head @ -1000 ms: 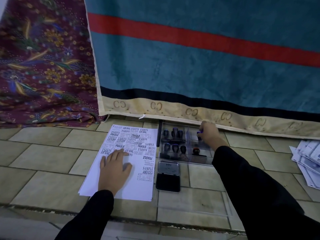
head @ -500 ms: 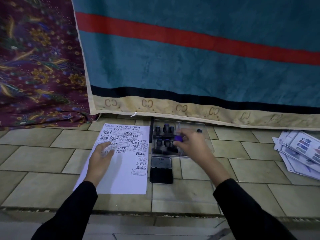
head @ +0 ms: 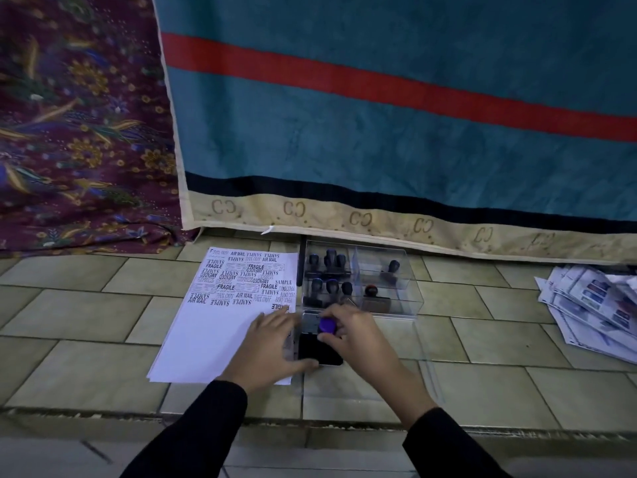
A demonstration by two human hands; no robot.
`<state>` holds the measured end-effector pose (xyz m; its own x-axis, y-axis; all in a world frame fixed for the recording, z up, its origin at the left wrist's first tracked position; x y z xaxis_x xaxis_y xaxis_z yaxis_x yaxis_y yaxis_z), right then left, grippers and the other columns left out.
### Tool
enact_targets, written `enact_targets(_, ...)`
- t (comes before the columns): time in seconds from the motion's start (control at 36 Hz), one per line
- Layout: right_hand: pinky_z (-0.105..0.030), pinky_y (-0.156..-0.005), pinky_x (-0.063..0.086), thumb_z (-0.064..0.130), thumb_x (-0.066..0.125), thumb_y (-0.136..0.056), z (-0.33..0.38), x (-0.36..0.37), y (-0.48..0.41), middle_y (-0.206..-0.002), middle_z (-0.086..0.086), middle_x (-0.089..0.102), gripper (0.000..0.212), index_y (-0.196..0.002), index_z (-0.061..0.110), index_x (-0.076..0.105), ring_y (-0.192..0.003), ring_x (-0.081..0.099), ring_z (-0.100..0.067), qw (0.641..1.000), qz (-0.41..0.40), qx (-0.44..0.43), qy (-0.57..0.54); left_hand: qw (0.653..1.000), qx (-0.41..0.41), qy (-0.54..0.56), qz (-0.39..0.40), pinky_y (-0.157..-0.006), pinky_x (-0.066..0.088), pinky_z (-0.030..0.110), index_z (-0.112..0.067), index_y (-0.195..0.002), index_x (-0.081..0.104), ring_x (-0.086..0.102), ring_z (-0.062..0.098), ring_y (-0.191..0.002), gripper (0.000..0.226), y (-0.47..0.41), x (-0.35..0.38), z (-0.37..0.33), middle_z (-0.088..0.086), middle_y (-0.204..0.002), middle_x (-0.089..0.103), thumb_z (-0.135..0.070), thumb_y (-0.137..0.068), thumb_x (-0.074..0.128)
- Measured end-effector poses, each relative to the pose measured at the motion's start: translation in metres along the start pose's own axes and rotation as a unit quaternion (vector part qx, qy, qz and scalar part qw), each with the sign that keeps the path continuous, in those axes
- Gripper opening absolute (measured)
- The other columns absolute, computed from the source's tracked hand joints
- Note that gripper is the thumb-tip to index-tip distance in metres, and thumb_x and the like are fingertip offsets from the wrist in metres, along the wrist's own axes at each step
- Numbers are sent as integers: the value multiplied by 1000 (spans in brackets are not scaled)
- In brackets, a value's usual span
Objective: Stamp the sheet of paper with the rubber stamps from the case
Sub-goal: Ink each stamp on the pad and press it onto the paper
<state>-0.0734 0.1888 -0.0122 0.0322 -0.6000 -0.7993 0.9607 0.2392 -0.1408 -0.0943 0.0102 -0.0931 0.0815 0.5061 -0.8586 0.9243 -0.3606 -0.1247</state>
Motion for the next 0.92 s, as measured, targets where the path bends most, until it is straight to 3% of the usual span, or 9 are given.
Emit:
enact_targets(0.11,-33,-79,53,19,72,-79,2,2,2,-104,-10,61,28,-105,12,62,-81,63,-22,1000,-9,-11,15,1000,2,-14,-11,-119,9,36,-36,-139,40,16,2,-144,101,-2,6,5,-21,-150,35,-96,-57,38)
enact_targets(0.36,-30,-76,47,15,72,-78,8,10,8,-100,-9,61,24,-99,8,64,-88,60,-23,998,-1,-49,50,999,-9,20,-26,-119,10,36,-35,-132,49,18,2,-143,89,2,1,-3,-20,-145,42,-86,-59,53)
enact_targets(0.61,-18,-67,37,14,75,-73,7,6,-5,-96,-9,61,22,-92,7,65,-73,51,-15,999,-20,-9,37,1000,-9,21,-20,-118,14,39,-34,-132,48,19,4,-144,85,1,-1,-5,-19,-145,42,-79,-62,60)
enact_targets(0.69,-16,-69,35,14,76,-71,6,14,5,-97,-8,63,24,-93,10,65,-85,58,-21,998,-7,-24,55,999,-13,25,-24,-119,10,36,-35,-130,50,18,4,-143,85,2,-1,-4,-21,-144,42,-81,-60,60)
enact_targets(0.78,-18,-74,38,15,74,-74,5,16,9,-101,-8,64,25,-97,10,65,-91,60,-22,998,-15,-23,56,999,-11,20,-26,-118,7,35,-36,-129,50,18,3,-143,85,1,0,-4,-21,-144,42,-84,-59,57)
enact_targets(0.92,-24,-74,47,15,71,-80,6,10,1,-103,-11,62,25,-103,8,64,-84,62,-23,999,-28,-2,40,999,-7,32,-2,-120,5,39,-38,-136,43,13,1,-144,89,2,-7,-2,-22,-148,37,-88,-62,48)
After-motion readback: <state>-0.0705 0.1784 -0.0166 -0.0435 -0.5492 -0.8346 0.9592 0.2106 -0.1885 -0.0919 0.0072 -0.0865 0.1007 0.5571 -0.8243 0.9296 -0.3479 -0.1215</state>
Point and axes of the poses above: each hand's wrist, its own y-axis away from the middle knuckle, its own x-axis out of the palm, z = x × y, the point moved 2 cm from there along -y, towards the middle knuckle
